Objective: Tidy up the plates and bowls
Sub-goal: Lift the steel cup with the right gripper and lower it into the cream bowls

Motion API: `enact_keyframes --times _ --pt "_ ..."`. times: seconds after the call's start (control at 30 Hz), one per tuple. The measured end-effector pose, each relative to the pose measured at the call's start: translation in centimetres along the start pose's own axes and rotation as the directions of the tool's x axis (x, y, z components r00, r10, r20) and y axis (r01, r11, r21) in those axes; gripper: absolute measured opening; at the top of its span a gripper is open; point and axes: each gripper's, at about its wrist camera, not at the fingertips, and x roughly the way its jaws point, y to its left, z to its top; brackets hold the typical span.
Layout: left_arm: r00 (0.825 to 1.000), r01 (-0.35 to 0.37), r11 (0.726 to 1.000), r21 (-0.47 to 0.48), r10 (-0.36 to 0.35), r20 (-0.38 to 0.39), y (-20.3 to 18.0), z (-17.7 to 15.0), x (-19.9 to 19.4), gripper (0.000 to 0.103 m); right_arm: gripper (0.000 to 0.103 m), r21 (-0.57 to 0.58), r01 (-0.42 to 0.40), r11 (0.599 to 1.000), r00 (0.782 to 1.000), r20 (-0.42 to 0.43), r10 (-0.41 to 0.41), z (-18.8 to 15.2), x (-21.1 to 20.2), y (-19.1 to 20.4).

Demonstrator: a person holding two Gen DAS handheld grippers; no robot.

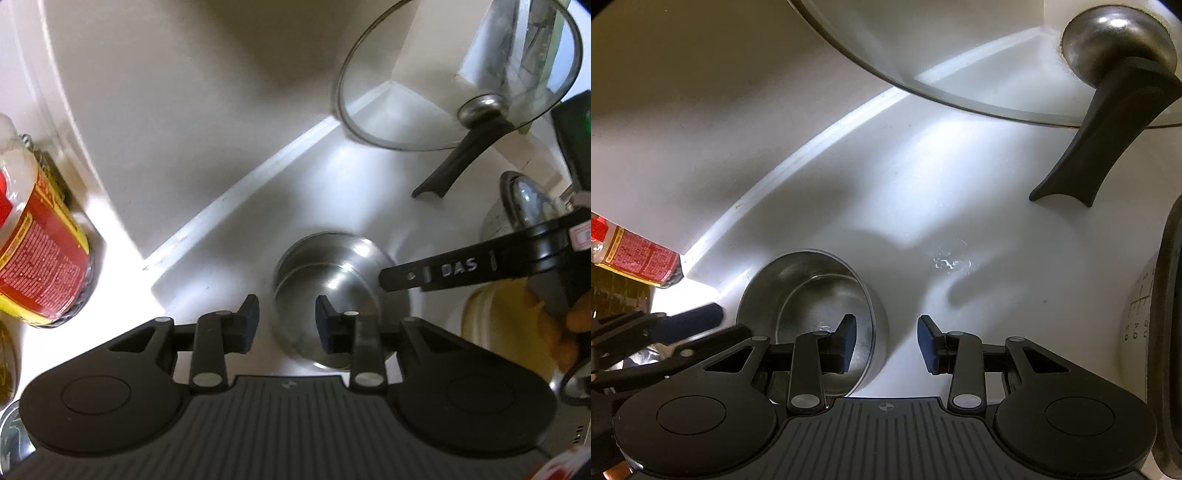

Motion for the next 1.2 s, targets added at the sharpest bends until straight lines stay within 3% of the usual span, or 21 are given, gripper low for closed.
enact_keyframes --times 0.13,0.17,0.23,0.3,0.7,0.97,1.2 --pt "0.999 0.009 1.0 -0.027 -0.01 -0.04 0.3 -0.2 1.6 0.027 0.038 -0.009 0.007 1.0 1.0 -0.009 -0.007 -0.2 0.4 0.2" --pt "0.999 0.013 0.999 -0.031 -0.015 -0.043 0.2 -0.2 2.0 0.019 0.036 -0.012 0.009 1.0 1.0 -0.011 -0.01 -0.2 0.5 0.3" --pt "0.999 0.012 0.999 -0.032 -0.013 -0.048 0.2 -0.3 2.4 0.013 0.011 -0.008 0.007 1.0 1.0 -0.023 -0.007 -0.4 0.8 0.2" --pt "0.999 -0.003 1.0 -0.021 0.002 -0.043 0.1 -0.3 2.6 0.008 0.006 -0.013 -0.001 1.0 1.0 -0.024 0.001 -0.5 0.8 0.3" --pt "1.0 -0.014 1.0 0.019 0.014 0.005 0.2 -1.0 -0.5 0.008 0.005 -0.084 0.022 0.996 1.0 0.014 -0.021 -2.4 -0.8 2.4" --pt "0.997 -0.016 0.998 0.061 0.011 0.081 -1.0 -1.5 -5.5 0.008 0.005 -0.132 0.025 0.991 0.996 0.091 -0.013 -4.3 -5.5 4.1" --pt "0.988 0.002 0.992 0.126 -0.021 0.154 -4.5 -1.4 -9.3 0.008 0.006 -0.124 0.065 0.99 0.983 0.18 -0.042 -6.6 -11.3 4.0"
